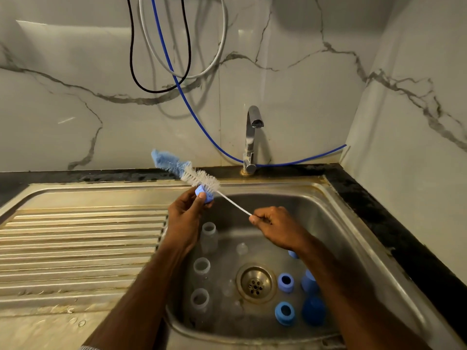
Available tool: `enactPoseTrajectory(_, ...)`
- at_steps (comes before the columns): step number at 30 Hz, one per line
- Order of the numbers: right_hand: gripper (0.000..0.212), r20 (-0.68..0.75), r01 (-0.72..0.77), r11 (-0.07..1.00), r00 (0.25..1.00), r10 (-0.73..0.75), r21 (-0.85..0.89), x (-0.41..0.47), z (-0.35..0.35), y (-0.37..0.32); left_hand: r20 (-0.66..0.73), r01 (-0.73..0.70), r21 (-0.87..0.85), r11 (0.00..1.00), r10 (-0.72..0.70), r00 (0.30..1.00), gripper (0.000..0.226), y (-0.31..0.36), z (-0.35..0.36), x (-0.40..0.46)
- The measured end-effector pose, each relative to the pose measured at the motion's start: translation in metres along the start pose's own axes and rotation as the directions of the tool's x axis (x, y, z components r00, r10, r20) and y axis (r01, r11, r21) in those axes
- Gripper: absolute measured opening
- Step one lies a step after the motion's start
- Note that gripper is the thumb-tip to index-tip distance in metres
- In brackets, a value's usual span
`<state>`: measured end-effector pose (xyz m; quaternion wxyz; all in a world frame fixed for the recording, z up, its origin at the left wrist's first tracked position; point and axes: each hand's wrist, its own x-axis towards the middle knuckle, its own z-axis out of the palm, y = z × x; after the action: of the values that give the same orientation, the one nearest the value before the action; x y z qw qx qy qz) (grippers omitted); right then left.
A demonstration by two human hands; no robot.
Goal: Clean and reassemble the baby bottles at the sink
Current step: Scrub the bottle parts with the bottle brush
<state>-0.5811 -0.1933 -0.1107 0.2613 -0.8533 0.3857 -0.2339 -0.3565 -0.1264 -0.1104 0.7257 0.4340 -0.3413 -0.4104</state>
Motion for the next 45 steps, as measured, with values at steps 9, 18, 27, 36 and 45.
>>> enactPoseTrajectory(9, 0.039, 0.071, 0.025, 0.999, 0.997, -0.026, 0.022, -0.002, -0.001, 0.006, -0.004, 0.058, -0.132, 0.990, -0.059, 0.998, 0.022, 0.000, 0.001, 0.000)
enactPoseTrajectory(18, 0.038, 0.023, 0.002, 1.000, 1.000, -0.001, -0.031, 0.000, -0.003, 0.008, -0.040, 0.116, -0.362, 0.925, -0.140, 0.989, 0.024, 0.004, 0.008, 0.000)
enactPoseTrajectory(27, 0.037, -0.040, 0.026, 0.999, 0.999, -0.027, -0.042, 0.002, 0.003, 0.003, 0.059, 0.028, 0.084, 0.996, -0.033, 0.998, 0.029, -0.006, 0.001, 0.000)
enactPoseTrajectory(36, 0.040, 0.076, 0.052, 0.999, 0.996, -0.051, -0.007, -0.002, 0.001, 0.003, -0.029, 0.123, -0.287, 0.950, -0.137, 0.990, 0.030, 0.002, 0.001, 0.003)
enactPoseTrajectory(45, 0.038, 0.022, 0.002, 1.000, 1.000, -0.002, -0.025, -0.002, -0.006, 0.007, 0.047, 0.256, -0.419, 0.871, -0.260, 0.964, 0.047, 0.006, 0.002, 0.000)
